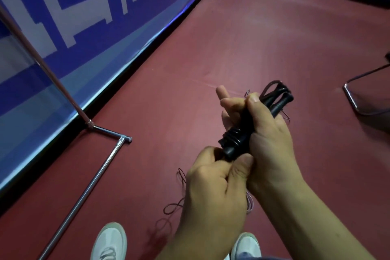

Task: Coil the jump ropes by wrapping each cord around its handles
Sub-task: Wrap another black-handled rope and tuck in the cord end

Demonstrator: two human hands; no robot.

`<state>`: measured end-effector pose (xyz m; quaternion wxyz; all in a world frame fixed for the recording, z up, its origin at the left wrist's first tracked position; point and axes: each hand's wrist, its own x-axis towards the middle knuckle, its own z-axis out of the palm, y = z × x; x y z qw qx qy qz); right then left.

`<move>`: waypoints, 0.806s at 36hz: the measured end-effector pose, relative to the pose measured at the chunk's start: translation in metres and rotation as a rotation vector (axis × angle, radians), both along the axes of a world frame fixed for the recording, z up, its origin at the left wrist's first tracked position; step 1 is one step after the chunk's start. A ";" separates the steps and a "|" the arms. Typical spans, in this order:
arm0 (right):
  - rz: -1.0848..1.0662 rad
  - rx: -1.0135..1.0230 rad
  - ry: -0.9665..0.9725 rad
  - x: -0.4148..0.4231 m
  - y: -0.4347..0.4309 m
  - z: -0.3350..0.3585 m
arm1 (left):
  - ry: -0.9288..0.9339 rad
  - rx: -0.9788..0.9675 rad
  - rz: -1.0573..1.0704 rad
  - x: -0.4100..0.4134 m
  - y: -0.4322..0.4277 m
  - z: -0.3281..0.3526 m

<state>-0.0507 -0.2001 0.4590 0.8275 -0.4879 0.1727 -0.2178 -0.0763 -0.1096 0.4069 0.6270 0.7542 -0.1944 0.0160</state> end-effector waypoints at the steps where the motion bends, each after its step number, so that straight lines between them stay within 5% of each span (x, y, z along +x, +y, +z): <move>1: -0.004 -0.014 -0.001 0.001 0.001 -0.001 | 0.050 -0.033 0.040 -0.001 -0.002 -0.001; 9: 0.047 -0.184 -0.088 -0.001 0.007 0.007 | 0.673 -0.588 -0.020 0.005 -0.014 0.010; 15: 0.172 -0.409 -0.084 -0.003 -0.004 0.004 | 0.868 -0.844 -0.138 0.008 -0.011 0.021; 23: 0.331 -0.711 -0.029 -0.007 -0.013 0.005 | 1.147 -0.845 -0.208 0.022 0.002 0.031; 29: 0.392 -0.742 0.045 -0.009 -0.020 0.003 | 1.231 -0.580 -0.391 0.029 0.015 0.031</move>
